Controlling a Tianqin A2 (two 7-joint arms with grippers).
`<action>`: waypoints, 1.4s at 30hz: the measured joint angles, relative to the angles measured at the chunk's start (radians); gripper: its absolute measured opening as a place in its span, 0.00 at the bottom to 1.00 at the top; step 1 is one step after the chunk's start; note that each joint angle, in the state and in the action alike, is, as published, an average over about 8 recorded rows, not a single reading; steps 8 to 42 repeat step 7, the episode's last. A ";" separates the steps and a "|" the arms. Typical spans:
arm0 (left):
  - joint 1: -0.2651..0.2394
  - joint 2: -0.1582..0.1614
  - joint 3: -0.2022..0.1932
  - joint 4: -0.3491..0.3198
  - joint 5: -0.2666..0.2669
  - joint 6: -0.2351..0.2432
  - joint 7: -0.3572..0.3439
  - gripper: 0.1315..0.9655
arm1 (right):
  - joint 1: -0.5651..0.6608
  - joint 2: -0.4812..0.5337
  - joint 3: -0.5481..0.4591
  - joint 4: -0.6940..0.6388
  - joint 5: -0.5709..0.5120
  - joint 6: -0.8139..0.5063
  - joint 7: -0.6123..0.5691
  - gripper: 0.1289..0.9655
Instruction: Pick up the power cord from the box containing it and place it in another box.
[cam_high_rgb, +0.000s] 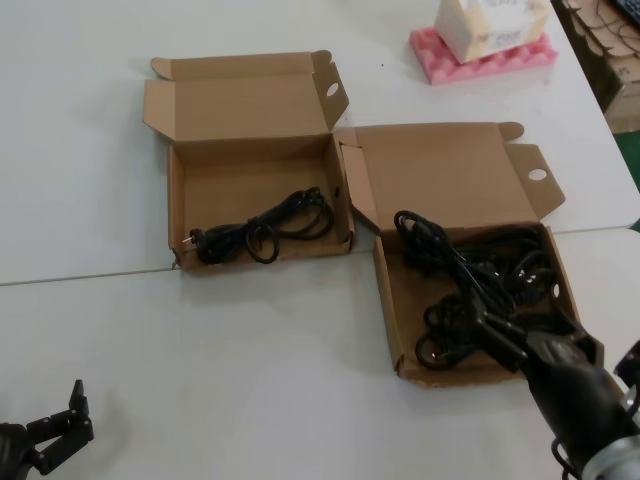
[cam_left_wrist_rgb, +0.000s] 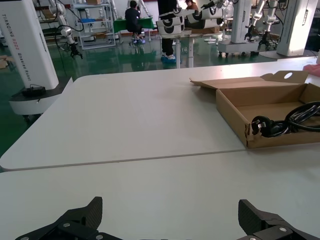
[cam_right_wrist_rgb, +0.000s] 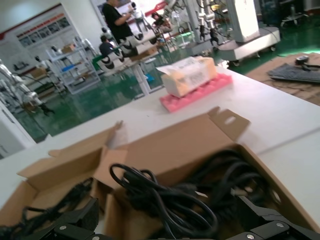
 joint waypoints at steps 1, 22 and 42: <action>0.000 0.000 0.000 0.000 0.000 0.000 0.000 1.00 | -0.006 0.001 0.000 0.001 0.001 0.005 0.000 1.00; 0.000 0.000 0.000 0.000 0.000 0.000 0.000 1.00 | -0.022 0.004 -0.002 0.002 0.004 0.017 0.000 1.00; 0.000 0.000 0.000 0.000 0.000 0.000 0.000 1.00 | -0.022 0.004 -0.002 0.002 0.004 0.017 0.000 1.00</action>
